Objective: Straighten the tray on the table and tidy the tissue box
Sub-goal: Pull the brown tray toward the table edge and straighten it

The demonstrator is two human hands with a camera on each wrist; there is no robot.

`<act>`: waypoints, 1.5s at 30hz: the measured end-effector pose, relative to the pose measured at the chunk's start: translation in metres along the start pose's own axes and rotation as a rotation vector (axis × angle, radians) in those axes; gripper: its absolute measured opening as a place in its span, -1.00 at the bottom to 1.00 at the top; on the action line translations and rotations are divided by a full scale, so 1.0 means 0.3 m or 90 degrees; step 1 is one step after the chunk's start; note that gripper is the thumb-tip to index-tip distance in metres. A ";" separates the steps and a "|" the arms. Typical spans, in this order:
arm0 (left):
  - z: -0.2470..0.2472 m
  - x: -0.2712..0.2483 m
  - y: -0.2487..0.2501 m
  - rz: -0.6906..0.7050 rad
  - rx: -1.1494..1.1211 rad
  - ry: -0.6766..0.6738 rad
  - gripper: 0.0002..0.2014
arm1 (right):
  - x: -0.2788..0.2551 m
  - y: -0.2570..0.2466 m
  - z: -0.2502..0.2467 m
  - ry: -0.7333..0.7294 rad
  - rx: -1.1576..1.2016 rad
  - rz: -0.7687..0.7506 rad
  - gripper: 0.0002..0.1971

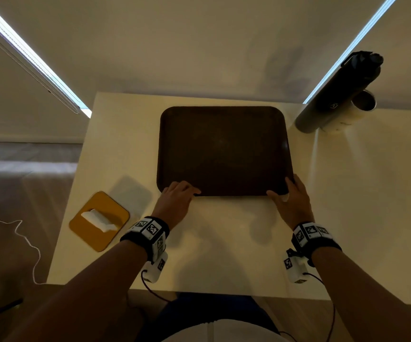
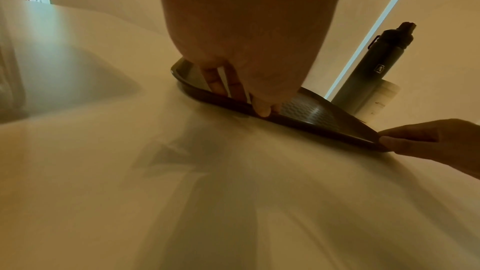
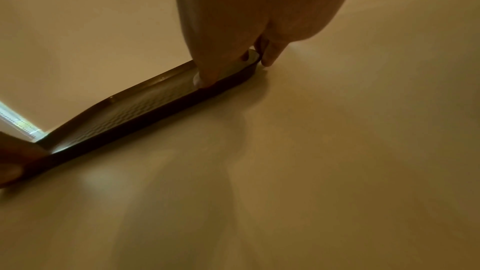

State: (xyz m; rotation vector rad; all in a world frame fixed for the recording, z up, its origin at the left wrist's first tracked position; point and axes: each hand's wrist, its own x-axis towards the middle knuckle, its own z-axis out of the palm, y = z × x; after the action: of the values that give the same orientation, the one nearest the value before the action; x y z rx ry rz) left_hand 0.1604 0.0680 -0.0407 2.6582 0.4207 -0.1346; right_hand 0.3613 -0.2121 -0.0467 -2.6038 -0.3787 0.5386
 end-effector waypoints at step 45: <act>-0.002 0.032 -0.029 -0.050 -0.027 0.036 -0.71 | -0.030 -0.070 0.030 0.015 0.056 0.046 -0.21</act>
State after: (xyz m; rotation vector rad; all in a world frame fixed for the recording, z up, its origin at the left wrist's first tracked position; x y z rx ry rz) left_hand 0.1668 0.0784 -0.0452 2.6092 0.5405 -0.0743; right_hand 0.3459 -0.1936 -0.0413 -2.5439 -0.2477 0.5355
